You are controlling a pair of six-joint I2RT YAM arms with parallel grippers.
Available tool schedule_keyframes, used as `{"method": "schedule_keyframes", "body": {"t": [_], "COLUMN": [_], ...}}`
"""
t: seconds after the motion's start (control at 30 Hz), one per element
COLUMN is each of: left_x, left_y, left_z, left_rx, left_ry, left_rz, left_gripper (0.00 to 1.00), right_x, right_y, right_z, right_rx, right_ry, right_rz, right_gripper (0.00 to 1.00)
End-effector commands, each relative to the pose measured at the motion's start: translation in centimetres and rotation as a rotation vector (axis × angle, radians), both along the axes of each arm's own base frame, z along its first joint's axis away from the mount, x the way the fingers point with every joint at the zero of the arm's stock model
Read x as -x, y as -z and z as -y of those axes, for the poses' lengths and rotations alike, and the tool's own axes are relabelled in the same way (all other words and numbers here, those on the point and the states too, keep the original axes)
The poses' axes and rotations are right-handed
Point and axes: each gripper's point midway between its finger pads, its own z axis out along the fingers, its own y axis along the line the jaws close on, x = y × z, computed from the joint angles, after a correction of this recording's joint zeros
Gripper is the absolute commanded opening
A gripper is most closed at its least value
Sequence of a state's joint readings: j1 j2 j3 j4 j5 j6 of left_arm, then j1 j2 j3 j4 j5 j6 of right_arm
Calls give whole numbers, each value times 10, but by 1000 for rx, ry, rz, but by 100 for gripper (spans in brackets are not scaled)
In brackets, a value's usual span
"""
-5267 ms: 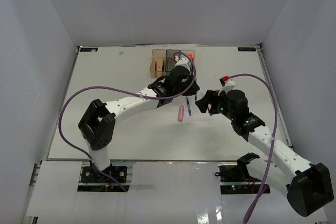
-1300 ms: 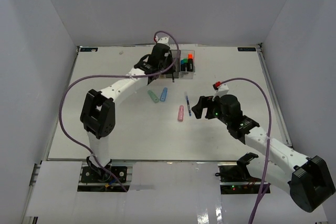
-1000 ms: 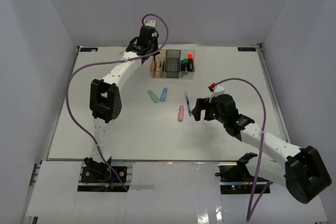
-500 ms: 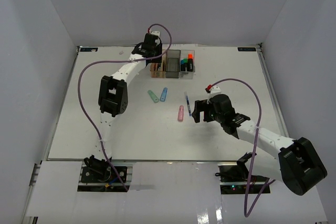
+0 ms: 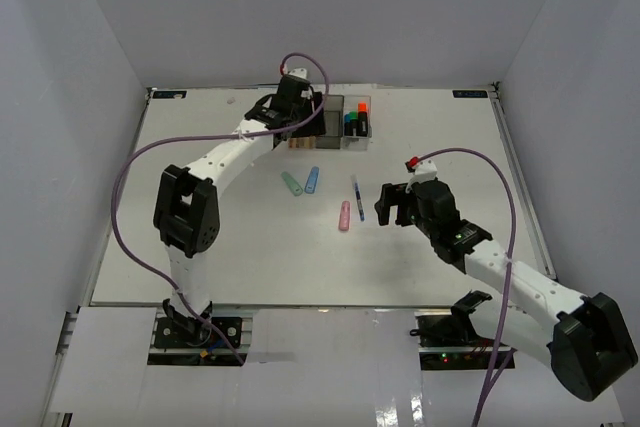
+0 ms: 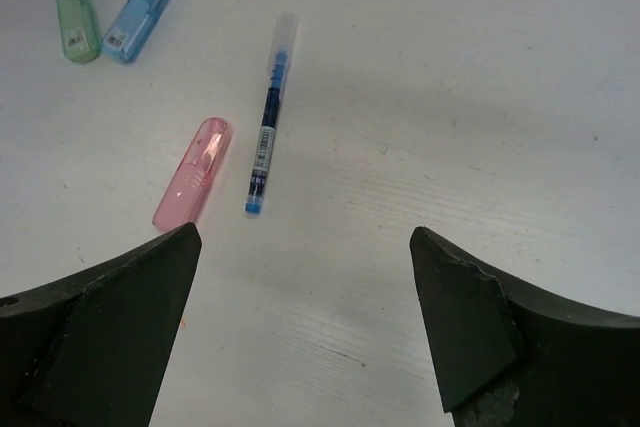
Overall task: Sort the stationery into containers
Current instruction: Place the pen in the storage box, then pick up the pen from the center of the board.
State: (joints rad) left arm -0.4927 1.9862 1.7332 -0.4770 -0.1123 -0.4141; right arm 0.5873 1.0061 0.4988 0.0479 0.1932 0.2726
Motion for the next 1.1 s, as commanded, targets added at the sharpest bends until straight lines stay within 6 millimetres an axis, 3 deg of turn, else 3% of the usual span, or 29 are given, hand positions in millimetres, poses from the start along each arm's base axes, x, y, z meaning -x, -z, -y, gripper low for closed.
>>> {"method": "schedule_keyframes", "body": {"t": [0.0,0.03,0.1,0.17,0.3,0.73,0.97,1.07], "left_x": [54,62,80,88,103,105,114,116], "left_y": [-20,-9,3,24,50,115,134,140], "left_z": [59,62,81,87,112,133,146,149], "left_rx": [65,44,58,39,3,-117,-142,-140], "left_ry": [25,9,2,-15,-7,-10,22,31], "left_rz": [15,0,-30,-62,-83,-125,-152,-166], "left_gripper": [78,78,78,77,73,62,52,43], "right_x": [-1,1,5,8,15,22,22,22], "right_y": [-18,-27,-26,-36,-36,-28,-28,-28], "right_z": [17,20,26,30,38,47,50,51], "right_rx": [4,-15,-18,-43,-61,-55,-54,-53], "right_ry": [62,72,86,96,116,126,139,143], "right_rz": [83,115,130,170,201,225,235,236], "right_gripper": [92,92,92,92,92,92,92,92]}}
